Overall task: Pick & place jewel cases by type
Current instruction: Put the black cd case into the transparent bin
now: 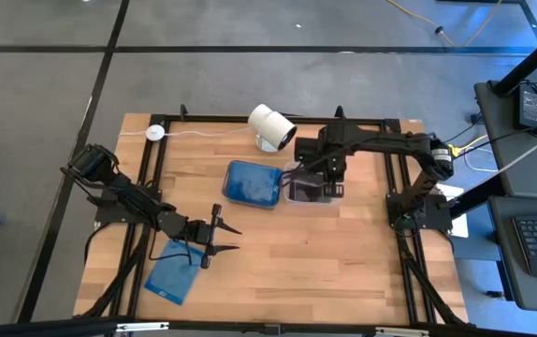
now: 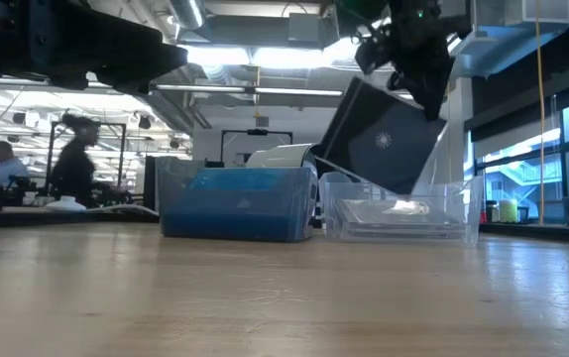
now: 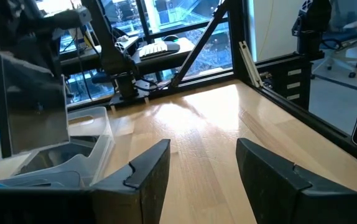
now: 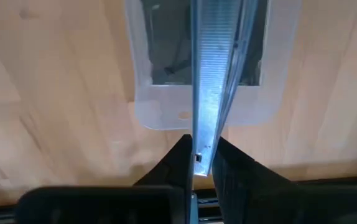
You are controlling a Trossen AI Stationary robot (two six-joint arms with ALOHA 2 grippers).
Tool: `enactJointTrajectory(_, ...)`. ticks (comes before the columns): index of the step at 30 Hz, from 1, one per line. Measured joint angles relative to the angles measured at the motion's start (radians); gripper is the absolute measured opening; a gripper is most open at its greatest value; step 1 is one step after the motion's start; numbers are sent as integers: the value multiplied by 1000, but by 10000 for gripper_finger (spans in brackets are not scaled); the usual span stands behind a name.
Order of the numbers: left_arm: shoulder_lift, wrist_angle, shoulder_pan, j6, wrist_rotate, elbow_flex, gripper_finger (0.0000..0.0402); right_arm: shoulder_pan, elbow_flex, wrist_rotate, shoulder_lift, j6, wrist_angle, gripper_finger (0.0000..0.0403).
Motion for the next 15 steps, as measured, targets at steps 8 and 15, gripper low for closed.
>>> enactJointTrajectory(8,0,-2,0,-3,0,0,182,-58,-95,-10,-3,-35,-3,51)
enactJointTrajectory(15,0,-29,0,-3,0,0,180,-59,-143,-55,-2,-34,-3,53)
